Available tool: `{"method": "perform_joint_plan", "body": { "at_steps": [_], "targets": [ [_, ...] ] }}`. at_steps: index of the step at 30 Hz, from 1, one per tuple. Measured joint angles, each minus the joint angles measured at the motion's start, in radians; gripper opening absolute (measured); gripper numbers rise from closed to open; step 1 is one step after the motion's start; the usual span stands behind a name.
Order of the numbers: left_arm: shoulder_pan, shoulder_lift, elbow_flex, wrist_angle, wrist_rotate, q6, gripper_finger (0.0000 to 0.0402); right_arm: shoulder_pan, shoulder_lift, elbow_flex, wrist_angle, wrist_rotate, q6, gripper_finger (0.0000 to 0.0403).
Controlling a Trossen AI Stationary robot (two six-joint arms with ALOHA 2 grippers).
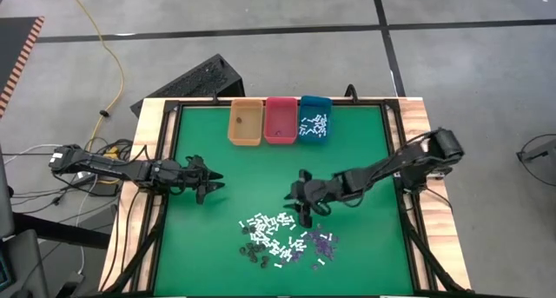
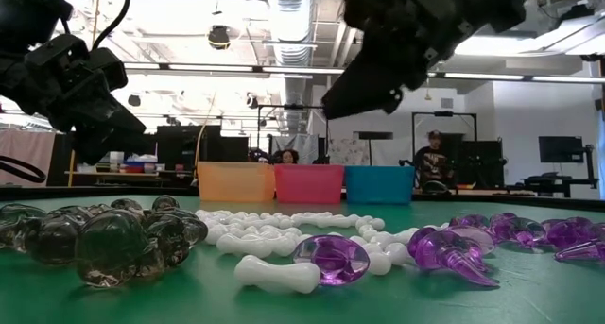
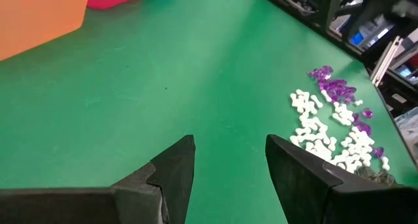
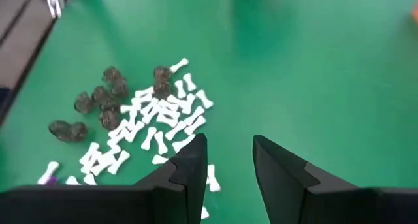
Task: Sort Halloween decoration
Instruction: Put the white bone toy into the blue bin
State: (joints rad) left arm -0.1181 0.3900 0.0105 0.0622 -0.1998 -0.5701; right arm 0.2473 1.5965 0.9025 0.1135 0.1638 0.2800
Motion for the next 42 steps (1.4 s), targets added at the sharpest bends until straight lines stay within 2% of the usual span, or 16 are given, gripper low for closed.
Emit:
{"method": "perform_joint_plan", "body": {
  "at_steps": [6,12,16,29,34,42],
  "targets": [
    [0.000,0.006,0.000,-0.002,0.001,-0.001,0.0179,0.009,0.158,0.136,-0.065,-0.001,-0.052,0.0153],
    [0.000,0.007,0.000,-0.004,0.004,0.000,0.0179,0.008,0.259,0.213,-0.196,-0.034,-0.052,0.0153],
    [0.000,0.007,0.000,-0.009,0.004,0.000,0.0179,0.014,0.292,0.217,-0.223,-0.065,-0.051,0.0153],
    [0.000,0.007,0.000,-0.011,0.003,0.004,0.0179,0.010,0.308,0.218,-0.259,-0.037,-0.042,0.0149],
    [0.000,0.008,0.000,-0.011,0.002,0.008,0.0179,0.005,0.308,0.218,-0.259,-0.034,-0.042,0.0123],
    [0.000,0.008,0.000,-0.012,0.002,0.009,0.0179,0.005,0.308,0.218,-0.259,-0.030,-0.043,0.0060]
  ]
}}
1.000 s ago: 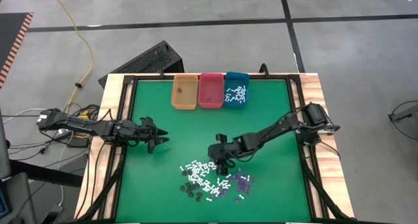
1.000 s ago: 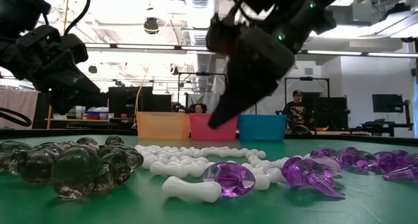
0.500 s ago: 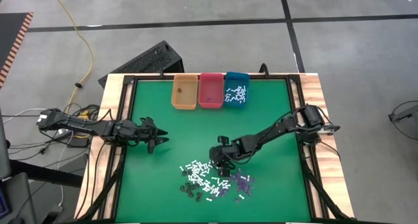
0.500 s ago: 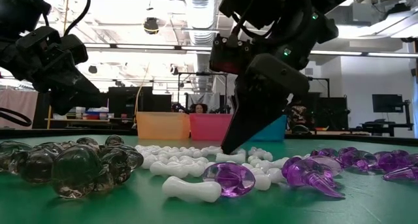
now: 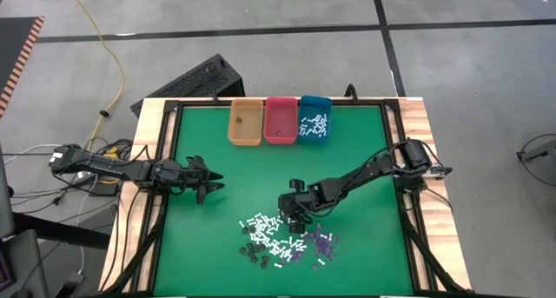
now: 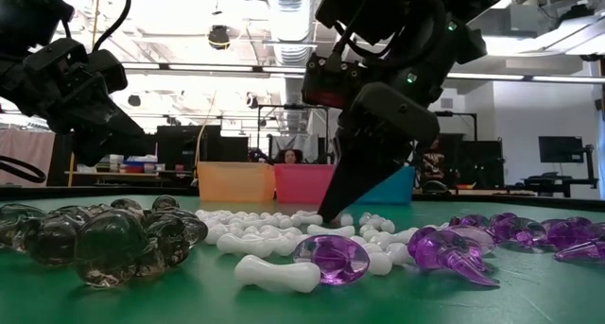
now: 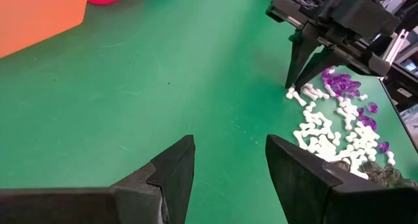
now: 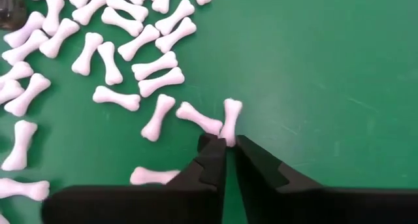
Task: Sort Halloween decoration
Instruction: Put the white bone toy into the blue bin
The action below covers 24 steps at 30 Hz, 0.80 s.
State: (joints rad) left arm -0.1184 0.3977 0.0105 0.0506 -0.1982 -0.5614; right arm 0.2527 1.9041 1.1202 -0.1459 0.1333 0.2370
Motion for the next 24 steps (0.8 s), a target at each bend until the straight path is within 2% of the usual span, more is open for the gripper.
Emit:
{"method": "perform_joint_plan", "body": {
  "at_steps": [6,14,24],
  "targets": [
    [0.000,0.000,0.000,0.000,0.000,0.000,0.0179,0.000,0.000,0.000,0.000,0.000,-0.001,0.0017],
    [0.000,0.000,0.000,0.000,0.000,0.000,0.0179,-0.008,-0.008,-0.001,0.000,0.002,-0.001,0.0020],
    [0.000,0.000,0.000,0.000,0.000,0.000,0.0179,-0.091,-0.107,-0.001,-0.063,0.017,-0.001,0.0021]
  ]
}}
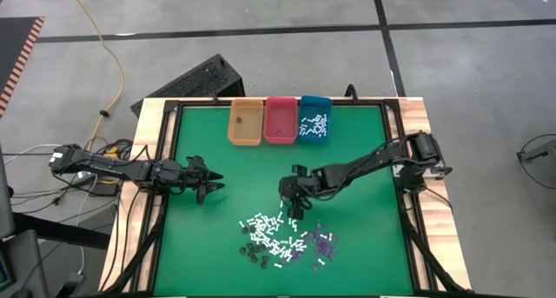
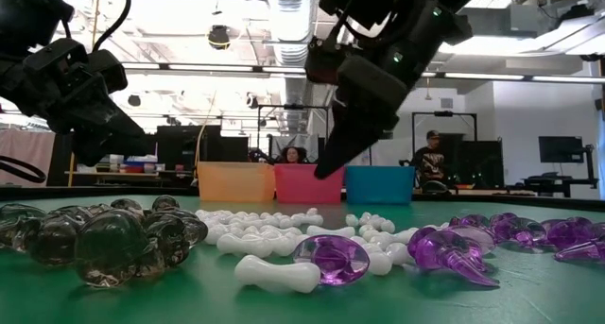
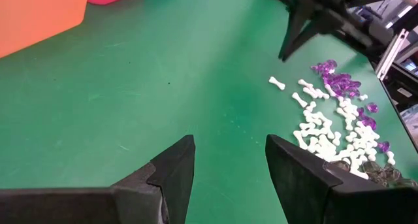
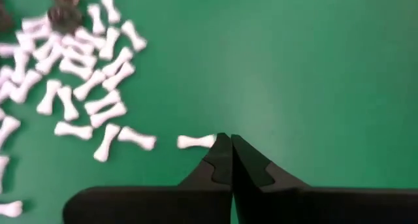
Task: Sort Halloween decoration
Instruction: Put the white bone toy into the blue bin
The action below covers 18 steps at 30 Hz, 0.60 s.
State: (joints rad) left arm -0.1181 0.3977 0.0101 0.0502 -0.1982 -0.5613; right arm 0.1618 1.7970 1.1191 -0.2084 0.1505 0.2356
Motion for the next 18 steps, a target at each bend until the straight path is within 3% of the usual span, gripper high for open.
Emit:
{"method": "perform_joint_plan", "body": {
  "at_steps": [4,11,18],
  "targets": [
    [0.000,0.000,0.000,0.000,0.000,0.000,0.0179,-0.022,-0.018,0.000,0.025,-0.069,-0.071,0.0041],
    [0.000,0.000,0.000,0.000,0.000,0.000,0.0179,0.005,-0.010,0.000,0.101,-0.116,-0.107,0.0113],
    [0.000,0.000,0.000,0.000,-0.010,-0.001,0.0179,0.000,-0.008,0.000,0.070,-0.088,0.067,0.0191]
  ]
}}
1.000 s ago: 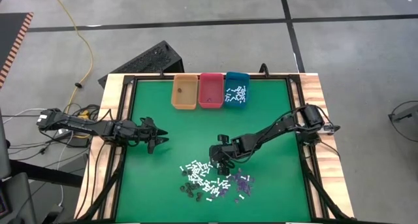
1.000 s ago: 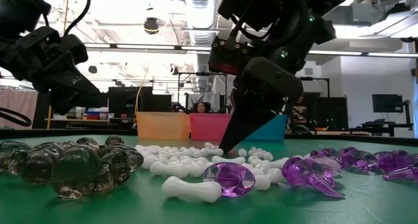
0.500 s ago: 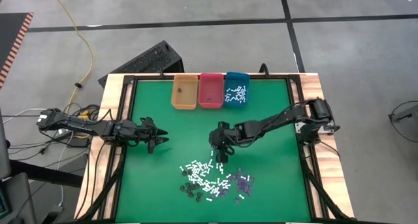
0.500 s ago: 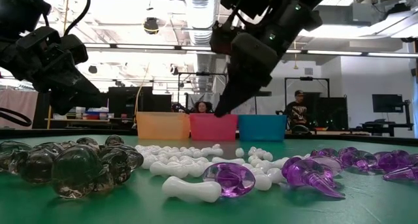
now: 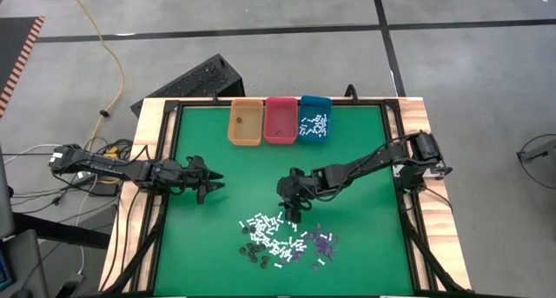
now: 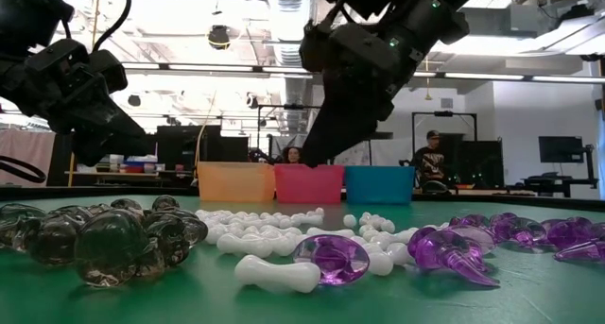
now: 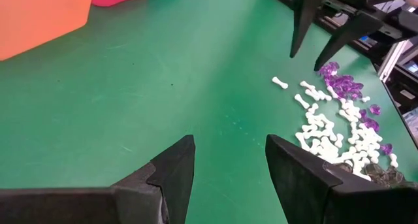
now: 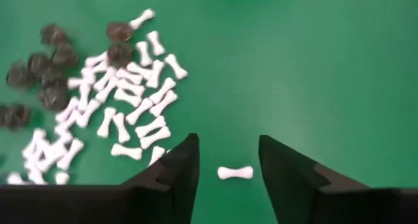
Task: Sort Halloween decoration
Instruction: Put the white bone toy into the blue bin
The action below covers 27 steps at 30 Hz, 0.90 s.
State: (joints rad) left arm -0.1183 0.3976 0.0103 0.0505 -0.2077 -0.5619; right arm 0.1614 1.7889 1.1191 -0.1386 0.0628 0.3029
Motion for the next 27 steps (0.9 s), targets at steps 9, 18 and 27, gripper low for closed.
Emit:
{"method": "perform_joint_plan", "body": {
  "at_steps": [9,18,27],
  "targets": [
    [0.000,0.000,0.000,0.000,-0.002,-0.006,0.0179,0.017,0.060,-0.001,-0.030,0.044,0.251,0.0189],
    [0.000,0.002,0.000,0.004,0.003,-0.004,0.0179,0.027,0.084,0.016,-0.021,0.080,0.308,0.0173],
    [0.000,0.002,0.000,0.007,0.002,0.003,0.0179,0.036,0.098,0.018,-0.040,0.110,0.356,0.0171]
  ]
}}
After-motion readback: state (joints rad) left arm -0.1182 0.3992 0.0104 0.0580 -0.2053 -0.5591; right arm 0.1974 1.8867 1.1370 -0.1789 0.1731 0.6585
